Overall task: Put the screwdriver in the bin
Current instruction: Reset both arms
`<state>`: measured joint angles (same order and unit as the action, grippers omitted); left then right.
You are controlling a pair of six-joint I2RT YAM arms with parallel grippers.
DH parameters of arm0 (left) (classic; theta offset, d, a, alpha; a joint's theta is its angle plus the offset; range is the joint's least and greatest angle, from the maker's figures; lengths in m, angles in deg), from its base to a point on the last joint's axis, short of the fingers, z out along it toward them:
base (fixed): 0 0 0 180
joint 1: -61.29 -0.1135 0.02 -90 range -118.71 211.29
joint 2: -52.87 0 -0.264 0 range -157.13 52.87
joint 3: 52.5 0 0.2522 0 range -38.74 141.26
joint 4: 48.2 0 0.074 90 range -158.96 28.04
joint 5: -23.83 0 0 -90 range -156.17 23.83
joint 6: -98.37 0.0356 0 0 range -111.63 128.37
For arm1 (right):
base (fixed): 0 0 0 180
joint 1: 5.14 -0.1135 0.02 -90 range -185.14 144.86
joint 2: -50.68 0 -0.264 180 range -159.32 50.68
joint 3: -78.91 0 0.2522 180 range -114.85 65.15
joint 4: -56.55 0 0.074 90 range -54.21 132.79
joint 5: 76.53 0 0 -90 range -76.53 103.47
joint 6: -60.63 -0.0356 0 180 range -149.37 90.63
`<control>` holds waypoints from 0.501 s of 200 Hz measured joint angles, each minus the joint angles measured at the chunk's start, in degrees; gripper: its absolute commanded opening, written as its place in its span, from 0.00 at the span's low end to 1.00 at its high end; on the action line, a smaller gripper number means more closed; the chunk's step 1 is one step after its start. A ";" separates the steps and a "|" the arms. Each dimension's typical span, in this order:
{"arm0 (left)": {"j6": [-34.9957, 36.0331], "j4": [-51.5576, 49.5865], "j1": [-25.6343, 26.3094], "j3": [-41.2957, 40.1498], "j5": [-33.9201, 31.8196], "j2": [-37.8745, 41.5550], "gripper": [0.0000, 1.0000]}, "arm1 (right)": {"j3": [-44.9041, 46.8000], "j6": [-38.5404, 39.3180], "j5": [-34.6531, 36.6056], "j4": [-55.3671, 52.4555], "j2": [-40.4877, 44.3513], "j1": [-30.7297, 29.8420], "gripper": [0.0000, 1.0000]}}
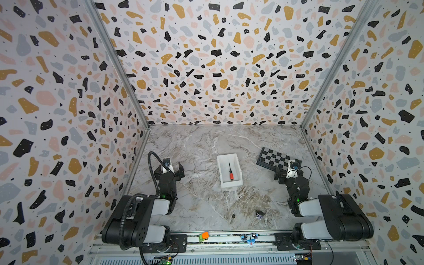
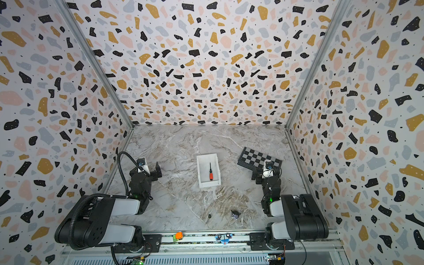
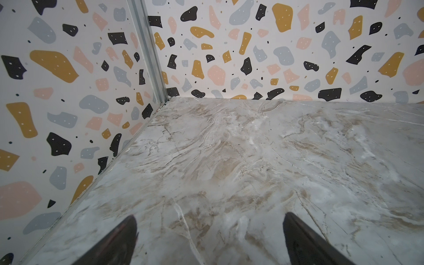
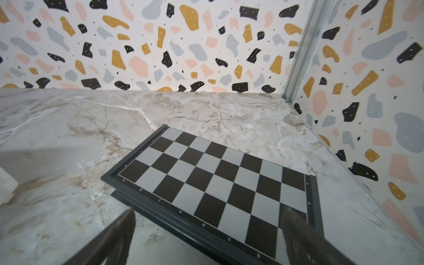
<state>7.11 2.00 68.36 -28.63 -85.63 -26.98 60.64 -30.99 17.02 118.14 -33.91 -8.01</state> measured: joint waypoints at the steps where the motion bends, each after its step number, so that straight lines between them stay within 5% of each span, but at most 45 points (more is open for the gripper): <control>1: 0.02 0.02 0.00 0.00 0.00 0.00 1.00 | -0.07 0.00 -0.07 -0.09 -0.33 0.04 0.99; 100: 0.15 0.81 0.00 -0.11 0.02 0.00 1.00 | -7.54 1.55 -0.11 -4.76 -1.27 -1.77 0.99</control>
<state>7.26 2.81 68.36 -28.74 -85.61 -26.98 53.10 -29.44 16.91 113.37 -35.18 -9.78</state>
